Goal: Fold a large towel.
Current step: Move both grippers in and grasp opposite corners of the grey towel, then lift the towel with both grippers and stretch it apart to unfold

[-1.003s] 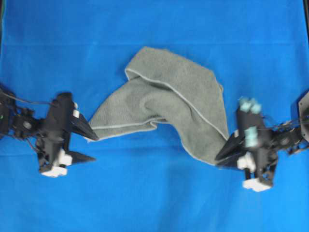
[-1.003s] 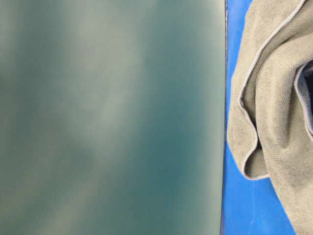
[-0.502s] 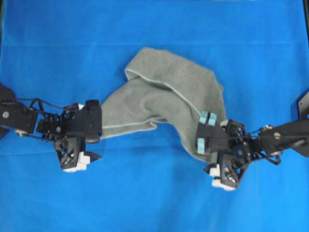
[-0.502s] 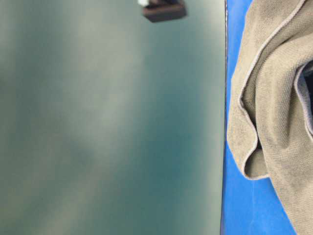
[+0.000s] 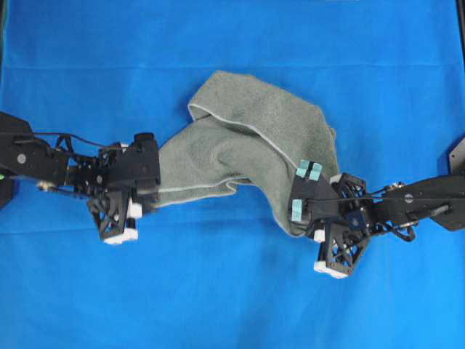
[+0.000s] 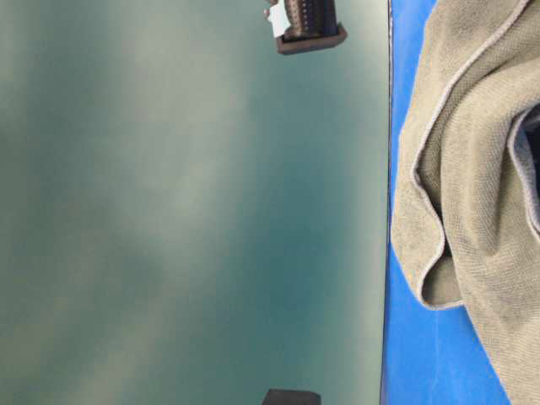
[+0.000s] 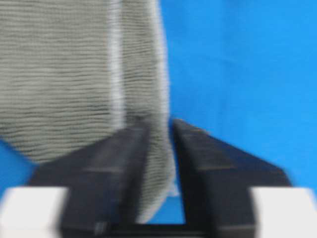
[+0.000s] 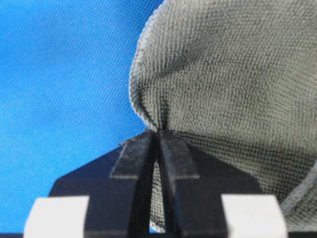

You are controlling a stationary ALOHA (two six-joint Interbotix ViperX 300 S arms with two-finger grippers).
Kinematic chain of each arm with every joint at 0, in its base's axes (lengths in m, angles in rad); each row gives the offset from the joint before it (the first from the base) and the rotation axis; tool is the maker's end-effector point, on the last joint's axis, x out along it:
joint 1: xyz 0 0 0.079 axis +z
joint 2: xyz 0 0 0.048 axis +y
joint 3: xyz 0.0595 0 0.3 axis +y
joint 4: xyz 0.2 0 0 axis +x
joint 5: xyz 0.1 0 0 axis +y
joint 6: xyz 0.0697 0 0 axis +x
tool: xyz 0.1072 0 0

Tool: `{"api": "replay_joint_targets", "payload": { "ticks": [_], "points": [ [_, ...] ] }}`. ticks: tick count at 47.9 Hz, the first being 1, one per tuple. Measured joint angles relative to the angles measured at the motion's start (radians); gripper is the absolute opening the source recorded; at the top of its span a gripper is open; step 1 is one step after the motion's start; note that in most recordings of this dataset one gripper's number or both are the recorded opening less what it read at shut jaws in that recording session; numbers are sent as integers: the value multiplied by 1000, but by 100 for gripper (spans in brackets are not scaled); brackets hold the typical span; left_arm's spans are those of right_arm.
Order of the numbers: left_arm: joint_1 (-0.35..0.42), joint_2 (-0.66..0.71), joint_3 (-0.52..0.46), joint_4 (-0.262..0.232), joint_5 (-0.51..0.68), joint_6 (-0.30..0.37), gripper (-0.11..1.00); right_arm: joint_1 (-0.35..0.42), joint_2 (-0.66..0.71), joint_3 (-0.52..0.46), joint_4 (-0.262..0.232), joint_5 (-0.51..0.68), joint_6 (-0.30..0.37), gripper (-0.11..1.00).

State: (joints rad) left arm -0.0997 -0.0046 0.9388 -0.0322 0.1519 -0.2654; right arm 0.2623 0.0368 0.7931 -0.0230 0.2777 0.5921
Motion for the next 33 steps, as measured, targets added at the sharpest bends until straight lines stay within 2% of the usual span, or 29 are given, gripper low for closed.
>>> {"api": "replay_joint_targets", "payload": {
  "ticks": [3, 11, 19, 25, 33],
  "points": [
    [3, -3, 0, 0, 9, 3, 3, -2, 0, 0, 0, -2, 0, 3],
    [6, -11, -8, 0, 51, 2, 3, 6, -32, -15, 0, 0, 2, 3],
    [18, -74, -40, 6, 178, 14, 3, 17, -135, -28, -6, 2, -5, 3],
    [20, -184, -86, 3, 256, 9, 3, 17, -215, -32, -29, 29, -5, 3],
    [18, -367, -144, 5, 319, 9, 3, 18, -348, -83, -100, 110, -3, 3]
  ]
}}
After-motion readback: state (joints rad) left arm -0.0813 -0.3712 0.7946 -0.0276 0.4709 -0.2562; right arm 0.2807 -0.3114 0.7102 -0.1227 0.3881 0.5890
